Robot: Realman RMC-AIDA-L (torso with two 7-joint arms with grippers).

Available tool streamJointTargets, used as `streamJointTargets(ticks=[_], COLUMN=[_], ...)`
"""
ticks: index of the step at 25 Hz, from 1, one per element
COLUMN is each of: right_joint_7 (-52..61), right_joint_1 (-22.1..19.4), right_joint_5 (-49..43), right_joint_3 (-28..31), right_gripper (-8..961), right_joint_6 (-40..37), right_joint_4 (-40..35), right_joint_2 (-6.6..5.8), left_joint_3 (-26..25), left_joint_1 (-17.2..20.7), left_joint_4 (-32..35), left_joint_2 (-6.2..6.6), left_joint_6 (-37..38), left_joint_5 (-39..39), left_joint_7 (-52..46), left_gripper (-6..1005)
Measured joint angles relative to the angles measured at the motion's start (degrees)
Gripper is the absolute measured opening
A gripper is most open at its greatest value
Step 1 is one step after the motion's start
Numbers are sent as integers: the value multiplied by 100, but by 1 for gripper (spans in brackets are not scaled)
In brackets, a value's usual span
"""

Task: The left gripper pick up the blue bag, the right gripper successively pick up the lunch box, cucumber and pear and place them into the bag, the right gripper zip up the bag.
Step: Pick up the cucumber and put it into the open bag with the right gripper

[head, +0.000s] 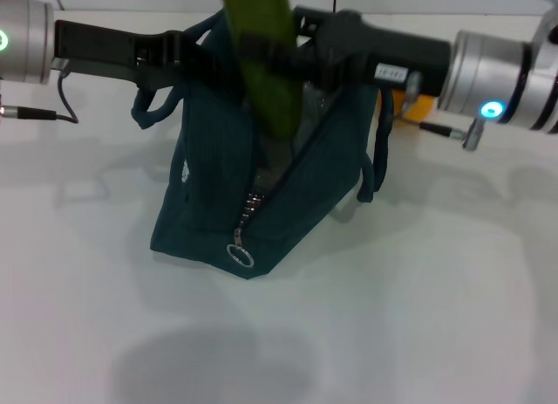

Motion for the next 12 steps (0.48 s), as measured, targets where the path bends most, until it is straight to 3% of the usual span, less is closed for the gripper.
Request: streamJointTargets(ticks=[4, 12], right_joint_7=[-82, -297], right_joint_1=[-49, -250], right_joint_5=[121, 255], right_joint_3=[-385, -435], right_gripper=[565, 565], right_joint_6=[238, 273], right_joint_4=[-111, -212], right_joint_2=[0, 0], left_joint_3=[0, 0], left_joint_1=[4, 8], left_joint_4=[0, 0], left_joint_2=[1, 1], left_joint_6=[2, 11], left_joint_5=[0, 1], left_joint_7=[23, 38], left_gripper=[41, 41])
